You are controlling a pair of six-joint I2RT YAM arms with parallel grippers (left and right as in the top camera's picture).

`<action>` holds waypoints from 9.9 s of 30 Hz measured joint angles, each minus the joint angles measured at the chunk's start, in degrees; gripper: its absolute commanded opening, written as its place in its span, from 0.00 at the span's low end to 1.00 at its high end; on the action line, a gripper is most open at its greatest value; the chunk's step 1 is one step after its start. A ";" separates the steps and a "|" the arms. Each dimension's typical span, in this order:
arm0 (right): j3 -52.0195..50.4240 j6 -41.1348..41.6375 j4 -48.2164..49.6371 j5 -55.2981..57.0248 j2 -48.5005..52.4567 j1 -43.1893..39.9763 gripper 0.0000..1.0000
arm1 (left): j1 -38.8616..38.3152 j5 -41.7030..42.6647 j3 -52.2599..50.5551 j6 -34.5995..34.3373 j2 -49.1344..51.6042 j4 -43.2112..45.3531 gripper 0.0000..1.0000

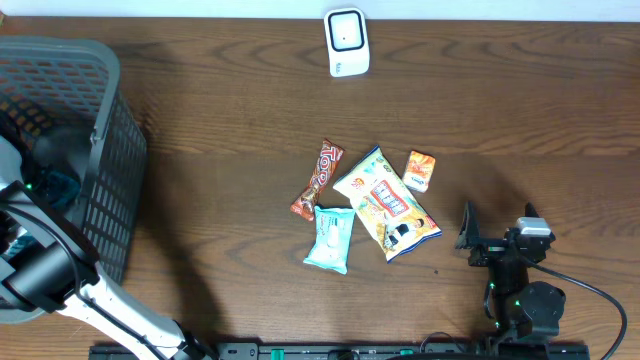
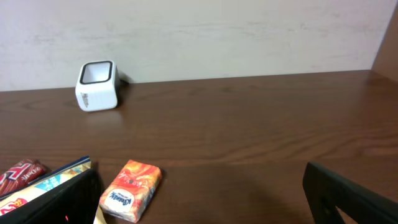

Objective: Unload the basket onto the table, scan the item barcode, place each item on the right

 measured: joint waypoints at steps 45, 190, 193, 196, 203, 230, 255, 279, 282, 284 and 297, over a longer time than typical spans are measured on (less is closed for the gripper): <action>0.00 0.00 0.00 0.00 0.00 0.00 0.99 | 0.35 3.76 -1.64 16.85 -18.73 -2.34 0.15; 0.00 0.00 0.00 0.00 0.00 0.00 0.99 | -49.18 14.97 -29.46 95.34 -105.48 26.60 0.98; 0.00 0.00 0.02 0.00 0.00 0.00 0.99 | -49.18 15.28 -31.17 94.23 -109.48 26.73 0.98; 0.00 0.00 0.02 0.04 0.00 0.00 0.99 | -49.18 16.79 -33.35 93.44 -113.55 26.67 0.98; 0.00 8.68 0.15 -2.29 0.00 0.00 0.99 | -49.18 20.41 -35.41 93.18 -118.64 26.64 0.98; 0.00 31.56 1.57 -46.49 0.00 0.00 0.99 | -46.88 6.91 -40.57 94.79 -117.92 43.67 0.98; 0.00 32.15 -1.05 -55.63 0.00 0.00 0.99 | -46.86 6.58 -70.01 83.17 -116.69 41.90 0.98; 0.00 30.84 -1.53 -58.05 0.00 0.00 0.99 | -46.86 9.05 -92.72 80.04 -116.48 54.49 0.98; 0.00 32.20 -1.44 -57.96 0.00 0.00 0.99 | -46.86 8.15 -92.72 79.97 -116.48 50.49 0.98; 0.00 33.29 -1.40 -57.70 0.02 0.00 0.99 | -46.86 7.93 -92.70 79.97 -116.39 49.42 0.98; 15.87 32.68 -14.69 -48.15 12.00 0.22 0.99 | -46.86 7.78 -91.82 79.97 -116.19 47.47 0.98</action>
